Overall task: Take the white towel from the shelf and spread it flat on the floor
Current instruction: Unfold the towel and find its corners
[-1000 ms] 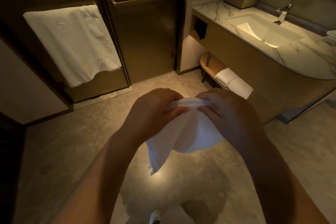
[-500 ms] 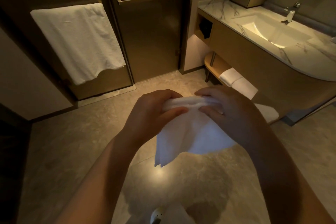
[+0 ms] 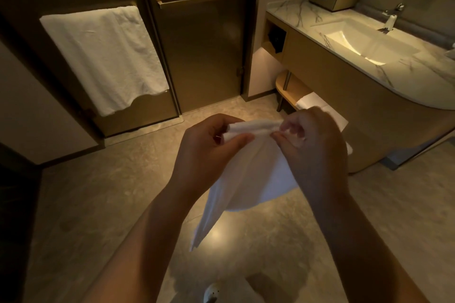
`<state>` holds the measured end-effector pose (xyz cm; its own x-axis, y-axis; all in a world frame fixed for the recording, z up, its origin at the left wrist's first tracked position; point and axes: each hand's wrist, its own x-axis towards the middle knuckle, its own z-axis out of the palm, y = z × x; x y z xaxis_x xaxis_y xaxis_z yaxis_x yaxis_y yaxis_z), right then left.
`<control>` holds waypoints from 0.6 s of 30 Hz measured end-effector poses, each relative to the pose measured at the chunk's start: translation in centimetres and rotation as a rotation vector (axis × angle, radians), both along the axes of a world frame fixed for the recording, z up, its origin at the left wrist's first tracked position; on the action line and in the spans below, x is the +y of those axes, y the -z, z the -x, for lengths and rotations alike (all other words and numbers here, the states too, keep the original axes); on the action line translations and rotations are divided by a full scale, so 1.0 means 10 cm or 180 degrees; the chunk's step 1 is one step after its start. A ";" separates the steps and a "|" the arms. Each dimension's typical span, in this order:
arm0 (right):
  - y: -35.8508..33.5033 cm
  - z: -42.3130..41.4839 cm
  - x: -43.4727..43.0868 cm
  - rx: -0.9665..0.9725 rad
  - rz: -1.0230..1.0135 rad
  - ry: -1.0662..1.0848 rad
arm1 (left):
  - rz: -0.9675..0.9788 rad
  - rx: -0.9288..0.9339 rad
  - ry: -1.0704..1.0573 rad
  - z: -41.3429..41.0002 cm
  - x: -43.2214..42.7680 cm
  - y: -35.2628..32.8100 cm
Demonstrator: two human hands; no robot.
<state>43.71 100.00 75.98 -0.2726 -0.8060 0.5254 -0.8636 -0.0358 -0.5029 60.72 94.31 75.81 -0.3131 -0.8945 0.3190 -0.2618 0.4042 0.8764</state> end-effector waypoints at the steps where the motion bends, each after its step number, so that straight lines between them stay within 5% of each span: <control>1: 0.03 -0.05 0.02 -0.0175 0.0033 -0.0004 | -0.0037 0.0053 -0.0031 0.01 0.00 -0.01; 11: 0.21 -0.31 0.08 -0.1400 0.0238 -0.0290 | -0.0139 0.0071 -0.0249 0.08 0.07 0.03; 18: 0.29 -0.30 0.09 -0.1619 0.0086 -0.0431 | -0.0349 0.0105 -0.0029 0.06 0.12 0.03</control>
